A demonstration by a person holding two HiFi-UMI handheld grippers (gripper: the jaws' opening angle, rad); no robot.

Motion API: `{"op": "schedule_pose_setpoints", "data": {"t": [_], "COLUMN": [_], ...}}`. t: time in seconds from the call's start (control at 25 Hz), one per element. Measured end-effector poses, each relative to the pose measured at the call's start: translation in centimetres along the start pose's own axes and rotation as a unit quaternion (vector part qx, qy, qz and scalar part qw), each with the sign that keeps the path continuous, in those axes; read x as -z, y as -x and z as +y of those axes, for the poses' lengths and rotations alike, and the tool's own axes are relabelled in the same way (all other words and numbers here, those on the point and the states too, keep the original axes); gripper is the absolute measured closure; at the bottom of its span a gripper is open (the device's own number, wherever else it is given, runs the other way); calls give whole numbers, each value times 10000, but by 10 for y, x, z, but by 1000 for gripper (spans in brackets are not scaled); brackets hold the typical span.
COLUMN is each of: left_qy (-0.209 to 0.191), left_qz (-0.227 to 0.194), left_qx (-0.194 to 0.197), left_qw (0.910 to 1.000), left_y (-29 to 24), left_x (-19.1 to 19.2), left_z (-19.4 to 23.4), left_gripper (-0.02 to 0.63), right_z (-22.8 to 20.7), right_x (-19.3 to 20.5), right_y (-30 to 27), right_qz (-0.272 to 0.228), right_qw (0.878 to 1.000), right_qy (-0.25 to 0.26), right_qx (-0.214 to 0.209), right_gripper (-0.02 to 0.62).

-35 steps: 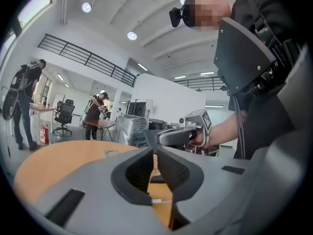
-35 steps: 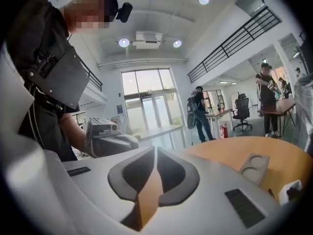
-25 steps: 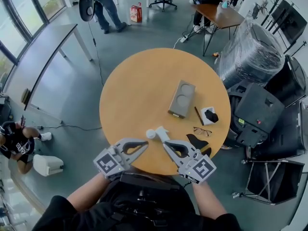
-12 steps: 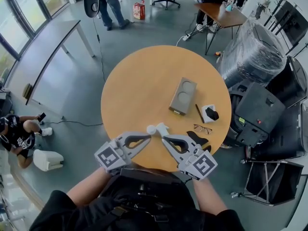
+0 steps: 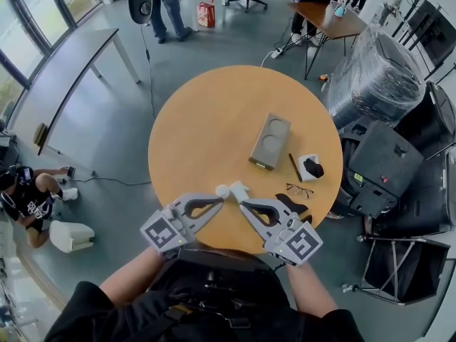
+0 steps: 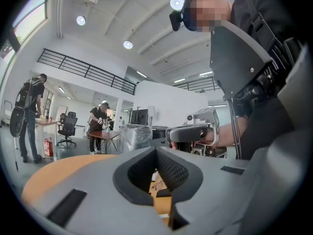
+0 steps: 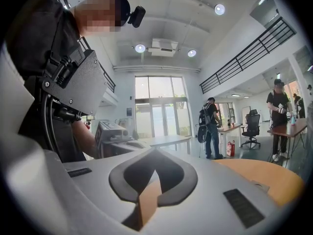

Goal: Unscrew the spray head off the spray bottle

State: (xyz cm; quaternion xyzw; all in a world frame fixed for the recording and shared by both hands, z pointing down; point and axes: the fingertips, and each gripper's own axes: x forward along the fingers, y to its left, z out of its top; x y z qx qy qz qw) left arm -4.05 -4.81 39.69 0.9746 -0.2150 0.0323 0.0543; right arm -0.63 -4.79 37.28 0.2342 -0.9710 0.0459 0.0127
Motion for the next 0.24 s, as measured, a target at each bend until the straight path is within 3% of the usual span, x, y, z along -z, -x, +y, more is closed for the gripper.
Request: {"op": "schedule_pose_setpoints", "data": {"t": [0.24], "left_qy": [33], "left_qz": [46], "left_qx": [11], "left_qw": [10000], "left_y": [-7], "left_x": [5], "left_z": [0], "left_gripper": [598], "right_z": [-5], "right_x": [2], "right_y": [3], "right_qz": [-7], "right_qw": [10000], "right_qy": [35], "right_qx": [0], "right_gripper": [594]}}
